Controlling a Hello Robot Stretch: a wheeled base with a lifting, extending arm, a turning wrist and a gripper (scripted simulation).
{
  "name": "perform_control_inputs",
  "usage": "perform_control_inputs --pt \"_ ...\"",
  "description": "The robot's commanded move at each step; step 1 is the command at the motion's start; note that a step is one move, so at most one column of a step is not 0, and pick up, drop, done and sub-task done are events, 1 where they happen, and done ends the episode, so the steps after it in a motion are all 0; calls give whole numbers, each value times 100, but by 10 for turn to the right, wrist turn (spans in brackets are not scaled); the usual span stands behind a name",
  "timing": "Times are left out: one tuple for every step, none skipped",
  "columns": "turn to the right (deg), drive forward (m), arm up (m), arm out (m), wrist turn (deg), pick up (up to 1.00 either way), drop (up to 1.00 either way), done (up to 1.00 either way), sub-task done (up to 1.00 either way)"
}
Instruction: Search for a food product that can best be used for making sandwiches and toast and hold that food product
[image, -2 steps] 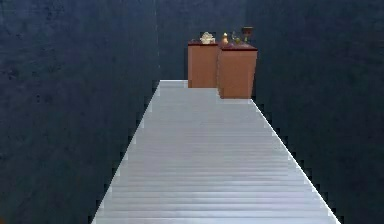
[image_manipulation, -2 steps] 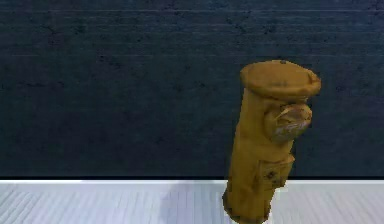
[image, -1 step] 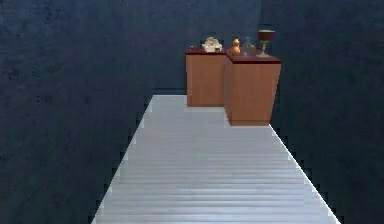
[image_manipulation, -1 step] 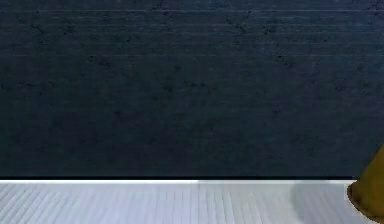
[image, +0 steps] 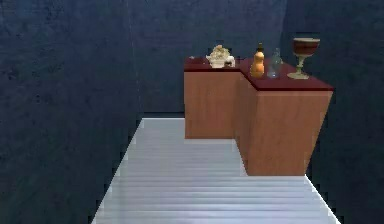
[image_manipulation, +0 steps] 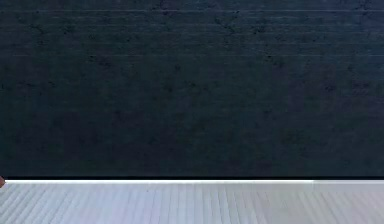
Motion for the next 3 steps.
perform_control_inputs --pt "30 0 0 0 0 0 0 0 0" --pt "0 100 0 0 0 0 0 0 0" --pt "60 0 0 0 0 0 0 0 0"
